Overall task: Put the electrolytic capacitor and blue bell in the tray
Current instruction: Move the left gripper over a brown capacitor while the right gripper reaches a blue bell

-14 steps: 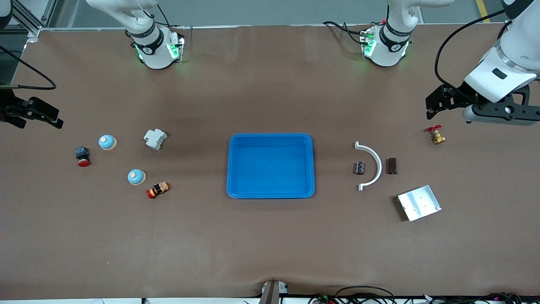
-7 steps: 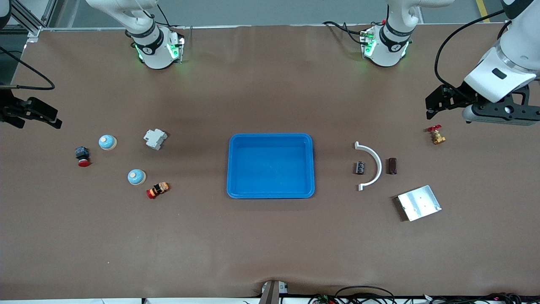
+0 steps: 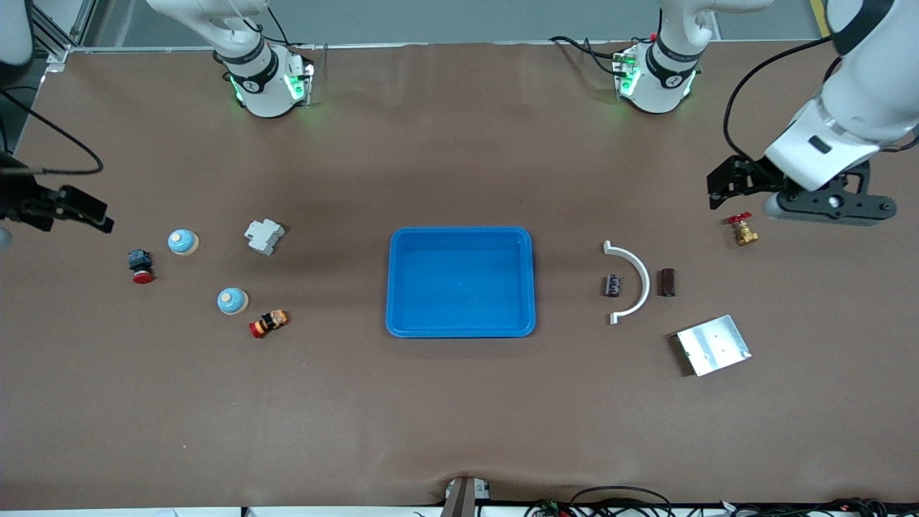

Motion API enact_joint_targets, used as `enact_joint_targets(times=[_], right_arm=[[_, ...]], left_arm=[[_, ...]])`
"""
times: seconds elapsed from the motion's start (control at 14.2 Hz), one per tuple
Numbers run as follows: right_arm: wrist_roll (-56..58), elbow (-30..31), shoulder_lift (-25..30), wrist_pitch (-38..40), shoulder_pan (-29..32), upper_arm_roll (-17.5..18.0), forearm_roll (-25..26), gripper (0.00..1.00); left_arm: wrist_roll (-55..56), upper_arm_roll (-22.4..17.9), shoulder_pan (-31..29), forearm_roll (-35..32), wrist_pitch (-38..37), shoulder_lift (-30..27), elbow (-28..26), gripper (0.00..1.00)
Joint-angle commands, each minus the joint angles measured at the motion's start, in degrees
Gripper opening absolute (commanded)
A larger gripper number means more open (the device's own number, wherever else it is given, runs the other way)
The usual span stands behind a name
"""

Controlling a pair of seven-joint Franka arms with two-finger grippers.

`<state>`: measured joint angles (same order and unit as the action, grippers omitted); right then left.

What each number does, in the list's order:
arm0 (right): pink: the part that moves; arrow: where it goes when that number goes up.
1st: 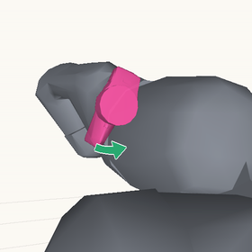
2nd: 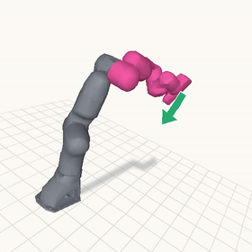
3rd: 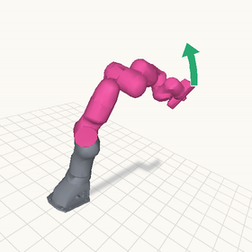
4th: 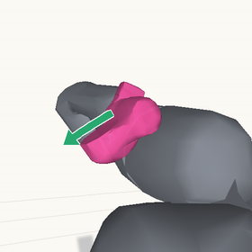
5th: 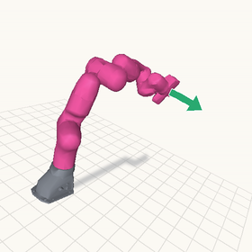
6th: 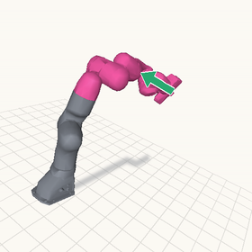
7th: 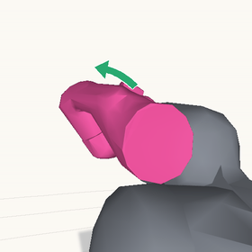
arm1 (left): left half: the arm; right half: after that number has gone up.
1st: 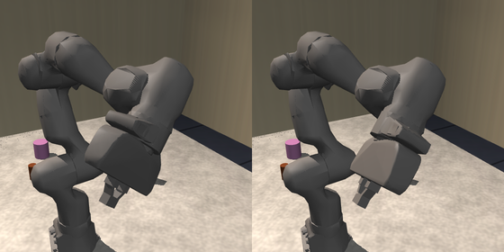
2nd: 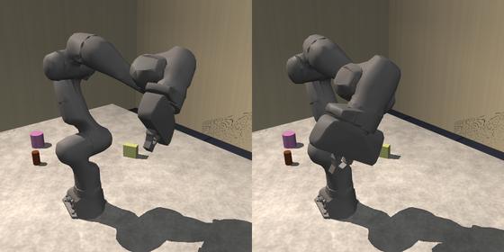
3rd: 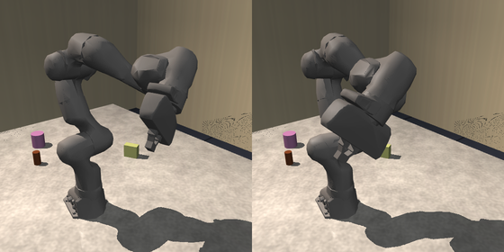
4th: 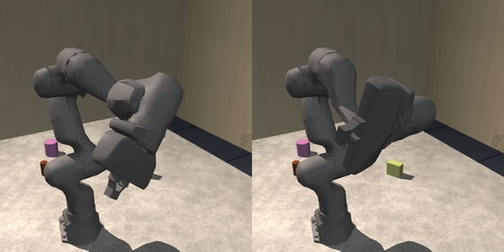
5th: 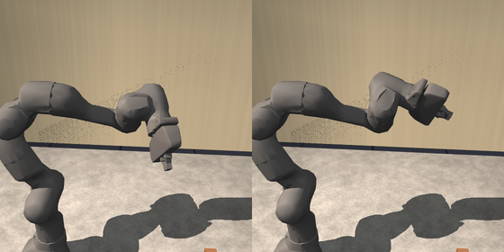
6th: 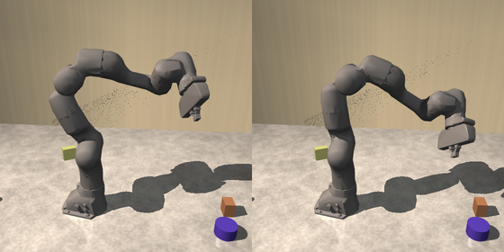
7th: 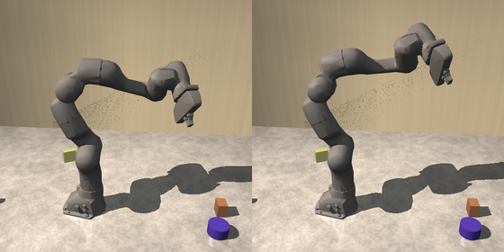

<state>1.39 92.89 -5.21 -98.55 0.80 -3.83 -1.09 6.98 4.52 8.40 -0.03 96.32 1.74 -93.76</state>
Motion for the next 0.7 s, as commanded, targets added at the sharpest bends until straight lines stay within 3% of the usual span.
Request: enact_joint_targets(times=[0.0, 0.14, 0.35, 0.63], right_arm=[[1.68, 2.21, -4.52, -5.14, 1.66, 0.76, -0.41, 1.00], [3.17, 3.60, -8.39, -9.09, 1.57, 0.76, -0.41, 1.00], [3.53, 12.03, -9.46, -22.08, -0.09, 0.84, 0.47, 1.00], [3.18, 19.25, -14.37, -33.62, -0.01, 0.84, 0.38, 1.00]], left_arm=[[1.72, 0.93, 0.30, 0.91, 2.46, 0.72, -2.74, 1.00], [1.89, 1.98, 0.47, 0.91, 6.14, 0.64, -6.95, 1.00], [3.91, 3.47, 0.56, 0.90, 12.47, 1.25, -13.71, 1.00], [6.98, 5.67, 0.65, 0.03, 23.53, 4.76, -21.10, 1.00]])
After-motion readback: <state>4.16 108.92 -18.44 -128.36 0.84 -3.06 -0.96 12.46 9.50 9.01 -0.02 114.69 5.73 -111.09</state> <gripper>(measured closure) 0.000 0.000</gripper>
